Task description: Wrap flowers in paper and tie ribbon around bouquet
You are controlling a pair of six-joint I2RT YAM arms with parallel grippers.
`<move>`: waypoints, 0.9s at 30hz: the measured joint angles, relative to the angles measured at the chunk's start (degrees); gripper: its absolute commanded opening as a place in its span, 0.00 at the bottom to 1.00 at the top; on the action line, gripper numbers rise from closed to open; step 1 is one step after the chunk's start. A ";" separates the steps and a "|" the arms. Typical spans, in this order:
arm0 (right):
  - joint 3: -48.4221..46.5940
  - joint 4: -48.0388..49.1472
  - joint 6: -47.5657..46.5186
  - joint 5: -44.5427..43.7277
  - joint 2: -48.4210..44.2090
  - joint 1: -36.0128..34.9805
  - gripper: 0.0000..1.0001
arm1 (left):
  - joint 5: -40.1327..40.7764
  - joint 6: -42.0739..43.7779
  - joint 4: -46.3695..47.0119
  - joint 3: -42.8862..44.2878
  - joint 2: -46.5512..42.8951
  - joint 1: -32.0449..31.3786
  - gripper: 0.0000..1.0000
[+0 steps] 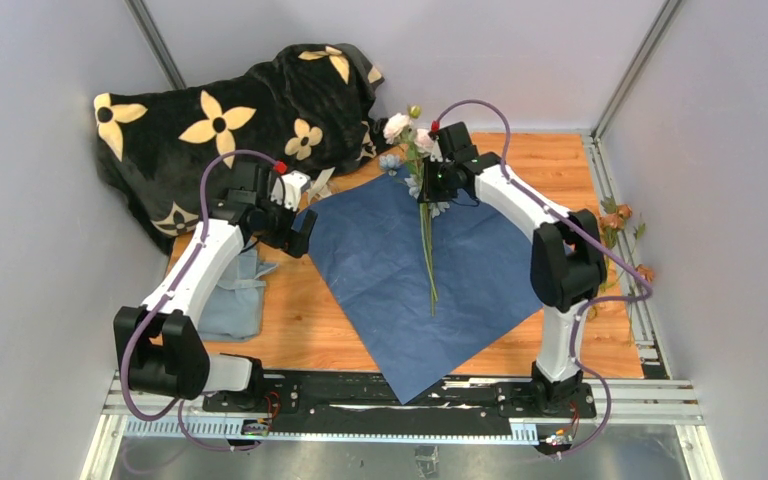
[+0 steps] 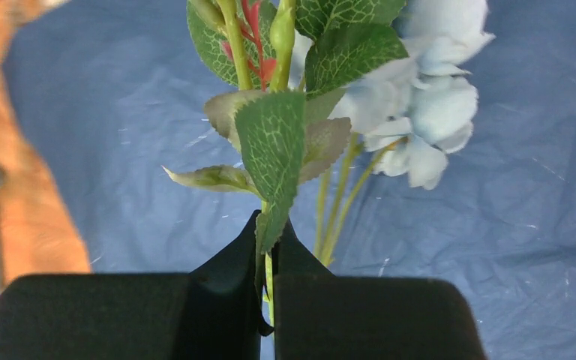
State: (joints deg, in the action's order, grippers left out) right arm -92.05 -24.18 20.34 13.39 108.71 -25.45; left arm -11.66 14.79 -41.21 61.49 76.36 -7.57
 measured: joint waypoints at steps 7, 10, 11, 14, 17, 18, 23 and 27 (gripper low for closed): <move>-2.36 -4.44 -0.24 -6.49 7.76 0.11 0.39 | -1.01 -0.02 0.44 -0.33 -0.24 0.00 1.00; -4.44 -7.80 -2.03 -9.88 7.41 0.31 0.41 | -1.22 0.02 0.44 -0.33 -0.15 0.00 1.00; -5.16 -8.46 -2.78 -11.06 6.84 0.59 0.42 | -1.20 0.02 0.44 -0.31 -0.09 0.00 1.00; -4.09 -10.10 -5.03 -15.04 1.88 3.19 0.45 | -1.20 0.17 0.37 -0.15 0.42 0.00 1.00; 2.95 -9.73 -6.45 -19.28 -7.87 9.94 0.58 | -1.20 0.24 0.35 0.33 0.98 0.00 1.00; 5.64 -9.55 -6.56 -20.52 -10.99 13.42 0.66 | -1.22 0.26 0.33 0.50 1.07 0.00 1.00; 19.63 -6.51 -5.77 -24.46 -17.33 35.63 0.73 | -1.22 0.44 0.00 1.42 1.29 0.00 1.00; 30.27 -5.77 -4.79 -26.40 -16.22 45.90 0.73 | -1.22 0.44 -0.17 1.68 1.38 0.00 1.00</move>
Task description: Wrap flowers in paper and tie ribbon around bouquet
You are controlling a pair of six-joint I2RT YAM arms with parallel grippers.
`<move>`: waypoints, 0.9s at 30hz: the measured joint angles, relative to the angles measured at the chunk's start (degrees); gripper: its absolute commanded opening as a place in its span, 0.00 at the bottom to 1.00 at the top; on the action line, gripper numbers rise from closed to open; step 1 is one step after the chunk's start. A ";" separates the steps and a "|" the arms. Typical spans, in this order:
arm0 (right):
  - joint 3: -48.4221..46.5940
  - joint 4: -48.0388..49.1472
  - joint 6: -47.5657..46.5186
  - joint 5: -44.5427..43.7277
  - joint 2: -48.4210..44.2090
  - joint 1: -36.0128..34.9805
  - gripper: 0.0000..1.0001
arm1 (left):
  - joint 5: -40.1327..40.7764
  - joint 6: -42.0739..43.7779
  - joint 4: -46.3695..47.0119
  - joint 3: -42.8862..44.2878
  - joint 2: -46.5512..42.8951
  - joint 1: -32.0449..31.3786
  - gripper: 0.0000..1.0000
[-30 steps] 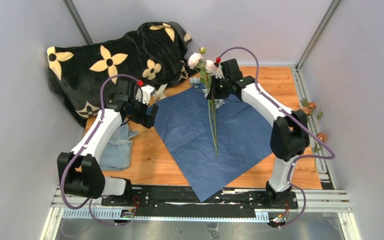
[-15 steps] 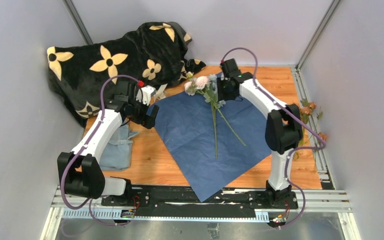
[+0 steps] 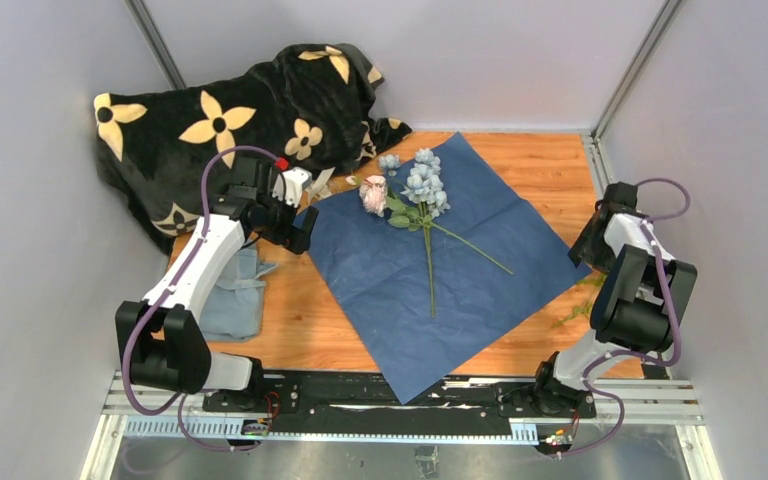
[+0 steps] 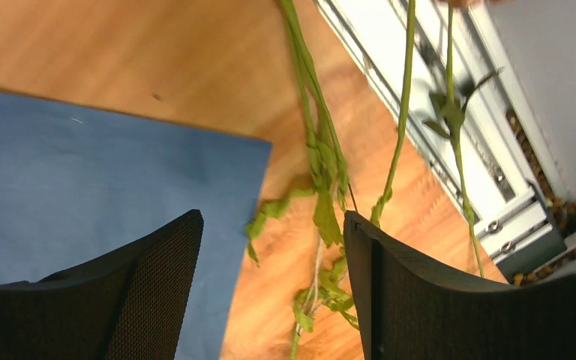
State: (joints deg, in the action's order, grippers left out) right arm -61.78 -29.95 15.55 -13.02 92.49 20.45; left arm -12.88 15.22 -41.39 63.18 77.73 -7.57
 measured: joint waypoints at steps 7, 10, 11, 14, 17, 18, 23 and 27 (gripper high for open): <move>5.77 2.40 1.40 -2.64 -1.25 0.98 0.74 | 0.02 0.00 -0.66 0.00 0.00 0.00 1.00; 6.91 3.91 2.05 -5.33 -2.62 1.16 0.74 | 0.02 0.00 -0.81 0.00 0.00 0.00 1.00; 7.50 4.46 2.36 -6.21 -3.37 1.20 0.74 | 0.02 0.00 -0.79 0.00 0.00 0.00 1.00; 9.18 5.53 2.97 -8.31 -6.03 1.38 0.74 | 0.02 0.00 -0.81 0.00 0.13 0.00 1.00; 9.81 6.95 3.32 -9.07 -7.76 2.36 0.74 | 0.00 0.00 -0.79 0.04 0.59 0.00 1.00; 9.81 7.45 3.52 -9.05 -7.72 2.91 0.73 | 0.02 0.00 -0.81 0.04 0.81 0.00 1.00; 9.81 9.88 4.59 -6.64 -3.69 6.97 0.57 | 0.00 0.00 -0.81 0.04 1.33 0.00 1.00; 9.42 11.76 4.55 -2.54 0.22 8.26 0.01 | 0.00 0.00 -0.79 0.15 1.33 0.00 1.00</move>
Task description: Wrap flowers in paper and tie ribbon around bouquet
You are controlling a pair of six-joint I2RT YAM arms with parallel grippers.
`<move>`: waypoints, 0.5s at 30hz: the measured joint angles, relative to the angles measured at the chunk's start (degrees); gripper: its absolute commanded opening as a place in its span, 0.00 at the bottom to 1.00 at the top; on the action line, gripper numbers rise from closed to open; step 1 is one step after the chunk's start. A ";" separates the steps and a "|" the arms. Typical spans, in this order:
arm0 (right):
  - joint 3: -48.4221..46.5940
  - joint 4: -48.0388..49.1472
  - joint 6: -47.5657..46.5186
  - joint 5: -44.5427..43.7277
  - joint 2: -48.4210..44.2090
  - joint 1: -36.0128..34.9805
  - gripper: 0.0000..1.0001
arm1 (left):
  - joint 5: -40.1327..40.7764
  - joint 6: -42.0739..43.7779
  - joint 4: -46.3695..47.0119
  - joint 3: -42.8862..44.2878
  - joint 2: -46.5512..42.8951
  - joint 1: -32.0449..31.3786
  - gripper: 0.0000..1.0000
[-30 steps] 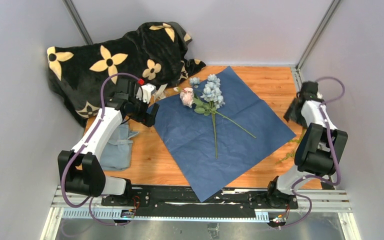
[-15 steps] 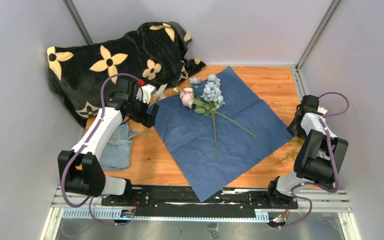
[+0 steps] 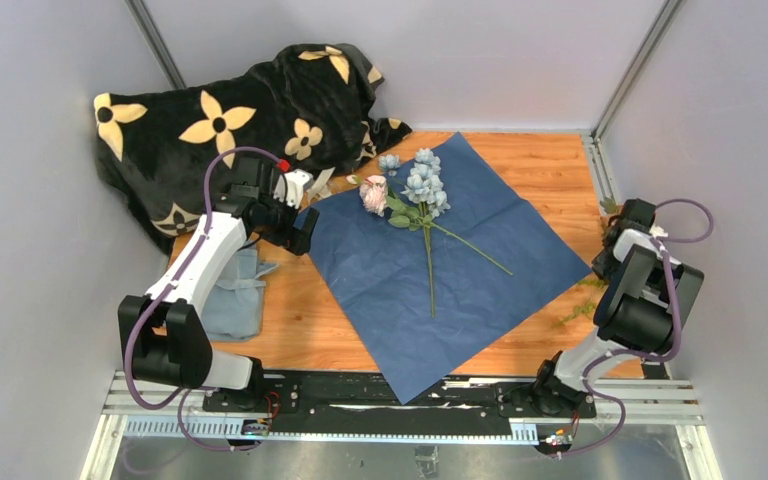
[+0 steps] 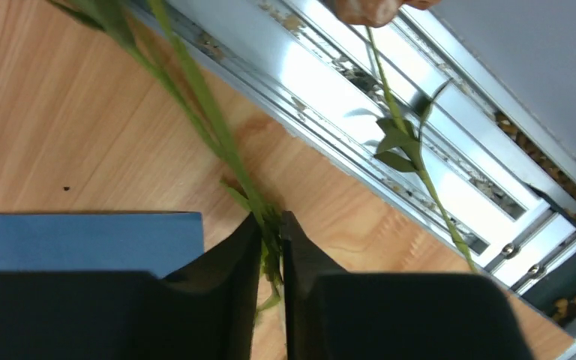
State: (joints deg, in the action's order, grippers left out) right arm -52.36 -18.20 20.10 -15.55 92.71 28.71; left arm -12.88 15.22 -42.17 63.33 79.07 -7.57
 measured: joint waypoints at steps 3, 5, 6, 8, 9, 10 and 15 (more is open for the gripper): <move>-0.44 0.26 -1.16 1.60 0.46 -0.11 0.00 | 0.00 0.00 -0.04 0.00 0.00 0.00 1.00; -0.85 -0.39 -2.19 0.87 0.07 -0.63 0.00 | 0.00 0.00 -0.04 0.00 0.00 0.00 1.00; -1.14 -1.07 -2.56 0.35 -0.33 -0.94 0.00 | 0.00 0.00 -0.04 0.00 0.00 0.00 1.00; -2.40 -3.10 -3.85 -1.27 -2.62 -2.49 0.00 | 0.00 0.00 -0.04 0.02 0.07 0.00 1.00; -3.61 -4.33 -4.70 -2.62 -4.24 -3.74 0.00 | 0.00 0.00 -0.09 0.09 0.15 0.00 1.00; -5.27 -5.35 -5.49 -4.13 -6.01 -5.42 0.00 | 0.00 0.00 -0.11 0.15 0.17 0.00 1.00; -15.32 -6.14 -12.26 -12.04 -16.26 -17.90 0.00 | 0.00 0.07 -0.11 0.37 0.20 0.00 1.00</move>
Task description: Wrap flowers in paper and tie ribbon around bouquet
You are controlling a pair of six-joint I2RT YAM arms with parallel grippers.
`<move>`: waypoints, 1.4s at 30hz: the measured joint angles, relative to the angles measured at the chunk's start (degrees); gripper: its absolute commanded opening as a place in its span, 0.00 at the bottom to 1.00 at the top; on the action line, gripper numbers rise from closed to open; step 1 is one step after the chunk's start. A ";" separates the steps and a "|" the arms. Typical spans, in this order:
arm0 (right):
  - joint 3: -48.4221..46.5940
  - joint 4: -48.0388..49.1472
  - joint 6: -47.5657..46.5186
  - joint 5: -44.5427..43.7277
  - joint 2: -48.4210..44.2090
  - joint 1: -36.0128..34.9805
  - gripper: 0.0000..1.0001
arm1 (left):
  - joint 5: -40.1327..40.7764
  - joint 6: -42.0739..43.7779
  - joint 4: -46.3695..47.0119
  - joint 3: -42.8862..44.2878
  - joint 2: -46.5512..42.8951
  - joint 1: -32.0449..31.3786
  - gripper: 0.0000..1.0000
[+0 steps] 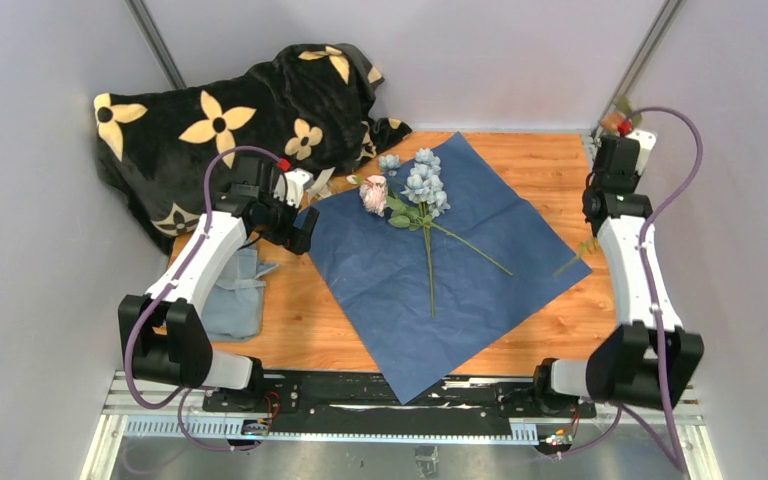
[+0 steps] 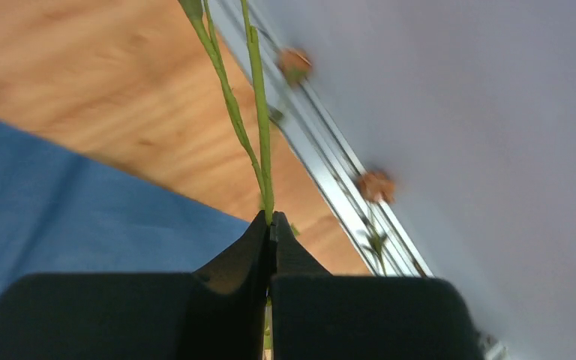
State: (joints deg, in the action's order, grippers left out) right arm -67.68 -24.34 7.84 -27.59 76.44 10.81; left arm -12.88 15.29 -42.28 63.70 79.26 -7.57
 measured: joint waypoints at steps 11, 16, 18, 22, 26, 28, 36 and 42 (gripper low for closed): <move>6.51 19.17 -0.83 44.85 -16.44 -9.94 0.00 | -1.86 0.42 -0.35 1.36 -0.09 0.00 1.00; 6.08 27.43 1.99 56.22 -12.72 -17.57 0.00 | -2.34 0.52 -0.37 1.55 -0.39 0.00 1.00; 5.51 29.51 3.06 56.48 -10.01 -20.24 0.00 | -2.43 0.55 -0.37 1.55 -0.59 0.00 1.00; 5.57 33.18 6.21 52.39 -2.56 -26.34 0.00 | -2.51 0.57 -0.33 1.53 -1.14 0.00 1.00; 7.63 33.79 9.99 45.62 4.76 -31.43 0.00 | -2.51 0.59 -0.33 1.42 -1.53 0.00 1.00; 9.57 33.16 11.54 42.93 7.87 -32.81 0.26 | -2.54 0.59 -0.28 1.09 -1.92 0.00 1.00; -4.00 9.75 0.20 39.45 25.20 -33.09 0.73 | -2.56 0.59 -0.11 0.44 -2.19 0.00 1.00; -6.05 0.44 -9.16 36.11 25.05 -33.05 0.58 | -2.62 0.57 0.15 0.33 -2.19 0.00 0.97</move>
State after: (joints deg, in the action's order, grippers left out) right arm -73.73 -23.90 -1.32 8.51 101.49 -22.24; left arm -15.51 15.86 -42.13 64.03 77.08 -7.57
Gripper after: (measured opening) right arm 0.659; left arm 0.995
